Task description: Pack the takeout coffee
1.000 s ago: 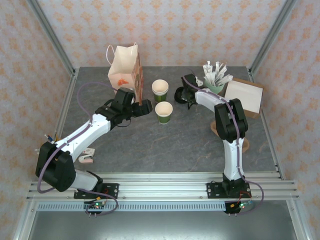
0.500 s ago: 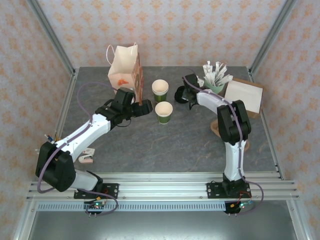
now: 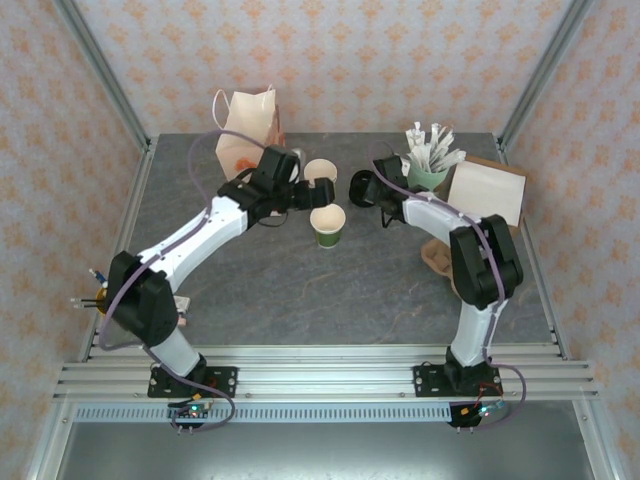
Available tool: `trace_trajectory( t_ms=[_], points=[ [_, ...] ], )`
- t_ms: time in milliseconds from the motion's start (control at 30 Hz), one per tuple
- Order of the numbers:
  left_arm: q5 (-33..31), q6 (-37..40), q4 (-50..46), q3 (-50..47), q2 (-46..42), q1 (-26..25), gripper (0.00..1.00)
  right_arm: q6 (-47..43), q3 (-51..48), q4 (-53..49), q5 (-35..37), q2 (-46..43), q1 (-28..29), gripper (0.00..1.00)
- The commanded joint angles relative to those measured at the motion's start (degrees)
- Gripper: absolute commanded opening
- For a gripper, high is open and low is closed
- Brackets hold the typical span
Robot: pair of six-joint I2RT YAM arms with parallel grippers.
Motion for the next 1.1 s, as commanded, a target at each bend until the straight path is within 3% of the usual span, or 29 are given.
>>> trace_trajectory(
  t_ms=[0,233,433,933,967,1067],
  points=[
    [2.0,1.9,-5.8,6.7,4.1,-0.9,0.95,-0.9,-2.6,4.4,-0.6,-6.5,1.7,0.00],
    [5.7,4.2,-9.9,18.0,13.1,-1.2,0.86,0.4,-6.4,4.0,-1.2,-12.6,4.3,0.00],
    [8.1,4.1,-9.8,21.6,17.5,-1.5,0.80,1.5,-6.6,3.8,-2.4,-14.1,5.1,0.00],
    [8.2,4.2,-9.1,23.2,19.6,-2.3,0.19,2.8,-6.7,3.9,-3.6,-14.5,6.1,0.00],
    [8.1,4.5,-9.2,23.2,19.4,-2.3,0.15,3.1,-6.7,3.9,-3.8,-14.7,6.1,0.01],
    [6.6,6.7,-9.6,23.0,18.5,-2.3,0.02,5.2,-5.7,1.5,-4.7,-16.6,6.0,0.17]
  ],
)
